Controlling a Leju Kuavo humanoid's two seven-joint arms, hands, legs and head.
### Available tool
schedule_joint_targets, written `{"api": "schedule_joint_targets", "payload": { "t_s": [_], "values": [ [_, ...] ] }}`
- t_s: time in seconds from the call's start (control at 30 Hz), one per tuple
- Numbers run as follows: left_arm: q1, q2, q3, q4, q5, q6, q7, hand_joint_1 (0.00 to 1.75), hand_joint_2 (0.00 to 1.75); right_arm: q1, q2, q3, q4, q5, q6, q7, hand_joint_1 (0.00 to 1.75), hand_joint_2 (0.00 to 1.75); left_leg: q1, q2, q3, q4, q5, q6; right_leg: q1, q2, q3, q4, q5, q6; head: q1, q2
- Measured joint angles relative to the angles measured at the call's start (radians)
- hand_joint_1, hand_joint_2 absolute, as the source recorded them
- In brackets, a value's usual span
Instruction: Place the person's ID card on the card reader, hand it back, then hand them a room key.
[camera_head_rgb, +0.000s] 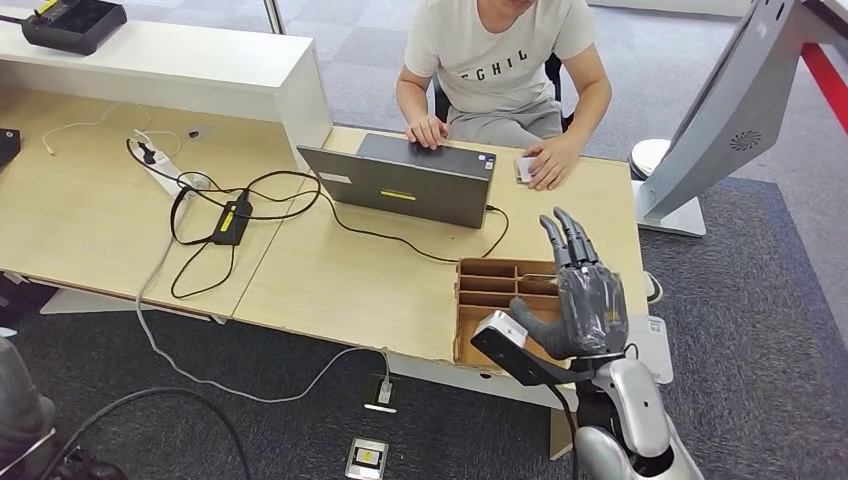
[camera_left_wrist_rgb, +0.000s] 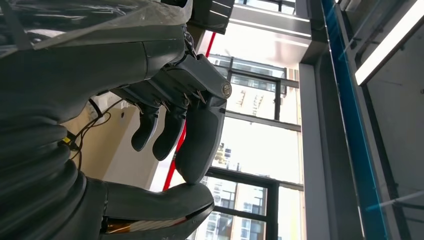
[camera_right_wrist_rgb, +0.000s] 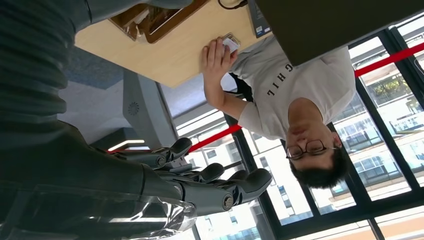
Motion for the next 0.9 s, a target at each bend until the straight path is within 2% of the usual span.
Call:
{"api": "schedule_joint_targets", "payload": {
  "t_s": [0.37,0.9],
  "values": [
    [0.007,-0.010,0.000,-0.002,-0.011,0.000,0.000,1.33,1.75,-0.091,0.043,0.026,0.162,-0.011,-0.026,-0.015,0.00,1.75,0.000,0.000,0.000,0.000,0.000,0.000,0.000,0.000,0.000,0.000,0.000,0.000,0.000,0.000],
    [-0.038,-0.004,-0.002,0.017,0.021,-0.002,0.000,1.34,1.75,-0.144,0.056,0.041,0.346,0.005,-0.029,-0.010,0.00,1.75,0.000,0.000,0.001,0.000,0.000,0.000,0.000,0.000,0.000,0.000,0.000,0.000,0.000,0.000]
  ]
}}
